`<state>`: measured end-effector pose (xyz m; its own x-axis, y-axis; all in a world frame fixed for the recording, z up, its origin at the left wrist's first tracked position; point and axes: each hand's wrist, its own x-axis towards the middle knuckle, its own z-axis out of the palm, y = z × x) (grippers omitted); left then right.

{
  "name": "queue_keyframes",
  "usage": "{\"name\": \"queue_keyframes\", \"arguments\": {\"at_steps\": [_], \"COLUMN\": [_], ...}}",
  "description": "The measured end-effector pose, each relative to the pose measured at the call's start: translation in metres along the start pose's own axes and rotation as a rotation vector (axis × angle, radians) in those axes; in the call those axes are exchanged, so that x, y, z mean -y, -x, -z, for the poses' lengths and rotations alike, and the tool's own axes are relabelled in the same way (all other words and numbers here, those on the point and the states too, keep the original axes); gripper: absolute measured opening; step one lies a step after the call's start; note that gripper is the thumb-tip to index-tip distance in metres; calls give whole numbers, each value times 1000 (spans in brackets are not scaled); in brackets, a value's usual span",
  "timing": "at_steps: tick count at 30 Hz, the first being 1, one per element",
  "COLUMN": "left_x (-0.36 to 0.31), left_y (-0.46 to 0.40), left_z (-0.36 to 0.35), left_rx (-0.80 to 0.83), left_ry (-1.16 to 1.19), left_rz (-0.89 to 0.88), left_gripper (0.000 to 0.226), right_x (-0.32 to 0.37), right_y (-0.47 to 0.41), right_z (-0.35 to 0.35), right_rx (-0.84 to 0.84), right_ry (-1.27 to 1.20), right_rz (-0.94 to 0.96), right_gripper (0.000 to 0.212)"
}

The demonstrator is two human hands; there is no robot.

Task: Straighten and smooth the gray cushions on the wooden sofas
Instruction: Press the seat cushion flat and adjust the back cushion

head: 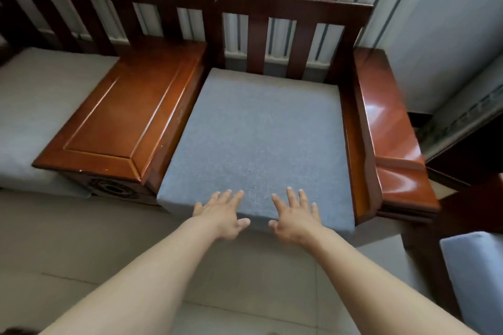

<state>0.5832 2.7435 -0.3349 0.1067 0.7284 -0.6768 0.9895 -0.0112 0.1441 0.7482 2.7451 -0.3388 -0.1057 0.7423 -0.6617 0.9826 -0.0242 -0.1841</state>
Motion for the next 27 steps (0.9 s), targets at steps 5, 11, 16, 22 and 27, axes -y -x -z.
{"name": "queue_keyframes", "arguments": {"at_steps": [5,11,16,22,27], "left_x": [-13,-21,-16,-10,-7], "left_y": [68,125,158,188,204], "left_z": [31,57,72,88,99], "left_rx": [-14,-81,-142,-210,-248], "left_ry": [-34,-9,3,7,39], "left_rz": [0,5,29,75,105], "left_gripper": [73,72,76,72,73], "right_x": [11,16,17,19,20], "right_y": [67,126,159,182,190], "right_z": [26,48,64,81,94], "right_rx": [-16,-53,-81,-115,-142], "right_ry": [-7,-42,-34,-24,-40], "right_rz": [-13,8,20,44,58], "right_gripper": [67,72,71,69,68]}}
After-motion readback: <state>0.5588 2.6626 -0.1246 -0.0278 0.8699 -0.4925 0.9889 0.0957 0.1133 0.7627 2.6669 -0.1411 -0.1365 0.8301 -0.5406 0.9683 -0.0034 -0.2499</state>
